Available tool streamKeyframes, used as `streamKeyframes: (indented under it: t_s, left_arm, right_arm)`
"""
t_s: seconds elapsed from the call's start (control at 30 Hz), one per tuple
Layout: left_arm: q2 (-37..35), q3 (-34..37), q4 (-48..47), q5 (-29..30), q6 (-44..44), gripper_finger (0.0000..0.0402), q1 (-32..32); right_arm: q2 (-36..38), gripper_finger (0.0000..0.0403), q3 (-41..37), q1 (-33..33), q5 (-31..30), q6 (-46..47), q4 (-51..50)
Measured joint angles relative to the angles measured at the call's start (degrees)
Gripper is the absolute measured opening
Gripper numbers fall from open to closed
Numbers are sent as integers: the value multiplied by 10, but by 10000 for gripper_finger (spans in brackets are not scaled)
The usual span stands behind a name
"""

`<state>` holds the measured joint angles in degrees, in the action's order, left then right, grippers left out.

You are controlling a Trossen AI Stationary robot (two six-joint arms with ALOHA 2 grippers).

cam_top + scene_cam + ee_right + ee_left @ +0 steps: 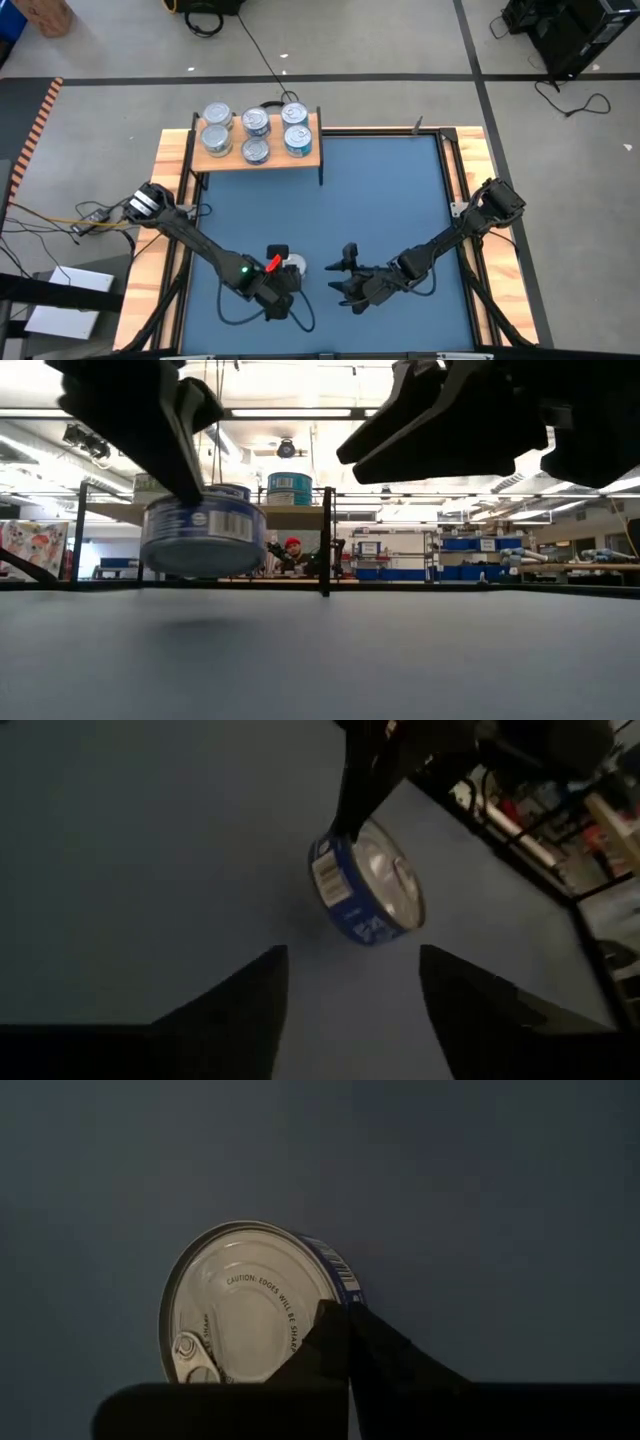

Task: Stack canned seafood by type on shelf
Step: Stack the blue tuna can on top of the blue tuna can on the shelf

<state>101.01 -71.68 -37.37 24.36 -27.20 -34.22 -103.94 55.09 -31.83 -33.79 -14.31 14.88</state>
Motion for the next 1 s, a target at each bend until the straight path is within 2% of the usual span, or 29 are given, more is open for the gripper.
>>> streamKeyframes:
  t_s: [0.17, 0.3, 0.47, 0.63, 0.83, 1.0]
  left_arm:
    - [0, 0, 27, -10, 16, 0, 13]
    - [-2, -1, 44, -15, 28, 0, 21]
    - [-7, -6, 49, -15, 31, 0, 27]
    - [-9, -20, 51, -15, 47, 0, 27]
    - [-10, -21, 56, -13, 47, 0, 27]
    - [-10, -21, 65, -11, 47, 0, 27]
  right_arm:
    - [-1, 264, 10, 0, -16, -41, 2]
    - [-42, 274, 48, 0, -34, -104, 4]
    - [-116, 275, 106, -4, -121, -170, -4]
    - [-154, 277, 141, -5, -164, -175, -4]
    - [-160, 263, 150, -3, -174, -174, 1]
    - [-160, 221, 150, 0, -169, -173, 6]
